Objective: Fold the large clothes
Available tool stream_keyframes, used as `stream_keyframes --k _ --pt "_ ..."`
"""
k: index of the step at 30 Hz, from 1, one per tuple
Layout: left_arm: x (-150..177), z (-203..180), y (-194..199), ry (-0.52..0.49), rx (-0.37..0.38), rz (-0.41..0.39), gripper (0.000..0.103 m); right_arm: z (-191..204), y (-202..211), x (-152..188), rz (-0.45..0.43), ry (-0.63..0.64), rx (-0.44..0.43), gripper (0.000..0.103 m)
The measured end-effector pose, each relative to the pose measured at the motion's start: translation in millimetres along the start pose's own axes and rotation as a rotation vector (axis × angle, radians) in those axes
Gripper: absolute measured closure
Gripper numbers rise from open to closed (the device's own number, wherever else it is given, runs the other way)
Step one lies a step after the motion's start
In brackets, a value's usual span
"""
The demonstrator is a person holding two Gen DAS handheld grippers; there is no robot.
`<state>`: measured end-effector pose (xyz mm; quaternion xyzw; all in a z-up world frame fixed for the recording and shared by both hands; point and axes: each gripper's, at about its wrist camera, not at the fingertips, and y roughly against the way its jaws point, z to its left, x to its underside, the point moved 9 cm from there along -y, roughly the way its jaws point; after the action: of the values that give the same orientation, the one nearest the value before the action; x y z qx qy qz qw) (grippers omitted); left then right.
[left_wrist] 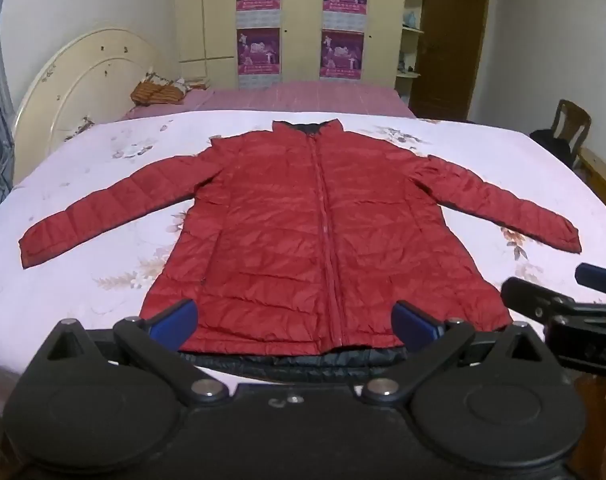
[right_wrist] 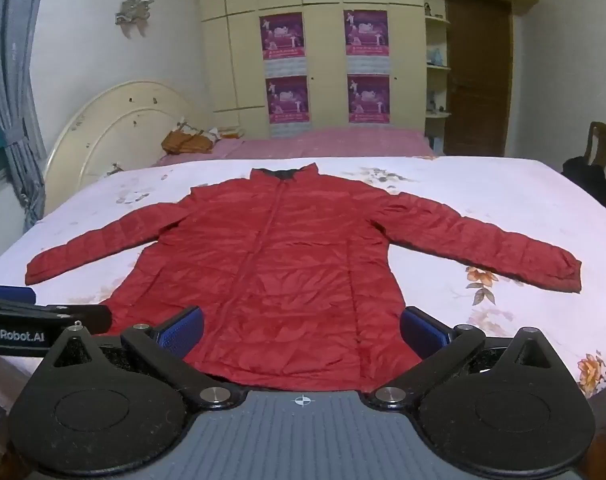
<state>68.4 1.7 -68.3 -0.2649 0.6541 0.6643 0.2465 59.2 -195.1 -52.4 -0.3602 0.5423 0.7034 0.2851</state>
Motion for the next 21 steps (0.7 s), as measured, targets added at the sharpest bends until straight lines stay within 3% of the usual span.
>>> stream_keyframes --k 3,21 --pt "3.2 -12.0 8.6 -0.022 -0.011 -0.058 0.0 2.3 0.1 1.1 0.002 0.01 -0.005 0.0" --pt "13.8 -4.6 13.2 0.004 0.012 -0.036 0.0 -1.0 4.2 7.6 0.011 0.031 0.034 0.0"
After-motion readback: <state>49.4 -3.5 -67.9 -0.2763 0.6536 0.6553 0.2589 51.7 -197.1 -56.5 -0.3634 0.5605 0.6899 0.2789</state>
